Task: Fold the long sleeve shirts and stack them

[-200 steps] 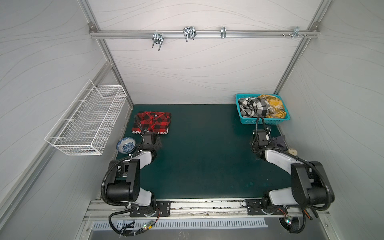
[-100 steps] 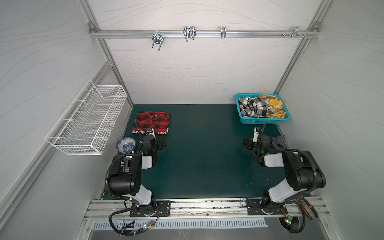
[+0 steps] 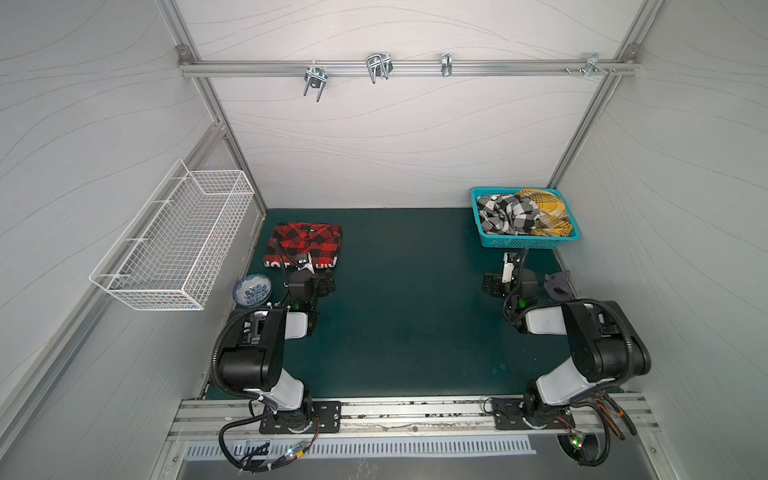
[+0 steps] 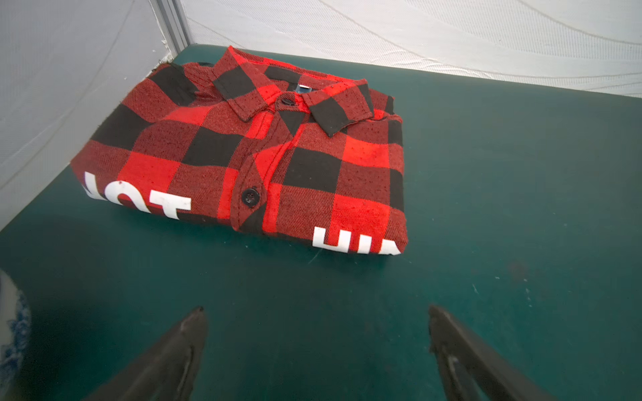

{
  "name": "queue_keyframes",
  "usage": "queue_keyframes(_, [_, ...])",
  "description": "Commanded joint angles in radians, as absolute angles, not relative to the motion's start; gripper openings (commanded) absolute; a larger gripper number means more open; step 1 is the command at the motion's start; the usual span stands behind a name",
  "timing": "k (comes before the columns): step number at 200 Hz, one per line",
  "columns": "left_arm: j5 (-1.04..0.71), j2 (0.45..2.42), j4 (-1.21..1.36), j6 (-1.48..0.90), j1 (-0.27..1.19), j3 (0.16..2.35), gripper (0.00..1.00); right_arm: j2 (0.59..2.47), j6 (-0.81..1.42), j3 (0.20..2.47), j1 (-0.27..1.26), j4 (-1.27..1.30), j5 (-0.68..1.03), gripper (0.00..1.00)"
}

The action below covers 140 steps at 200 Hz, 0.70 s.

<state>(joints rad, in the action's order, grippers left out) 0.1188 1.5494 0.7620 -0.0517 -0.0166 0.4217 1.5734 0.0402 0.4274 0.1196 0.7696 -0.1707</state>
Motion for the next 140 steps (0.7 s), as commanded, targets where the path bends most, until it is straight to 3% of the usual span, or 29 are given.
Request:
queue_keyframes(1, [0.131,1.552,0.817,-0.028,-0.015,0.434,1.0,1.568,0.018,0.439,0.12,0.799,-0.179,0.99])
queue_keyframes(140, [0.127,1.557,0.809,-0.028,-0.015,0.44,1.0,1.584,0.02,0.461,0.103,0.772,-0.125,0.99])
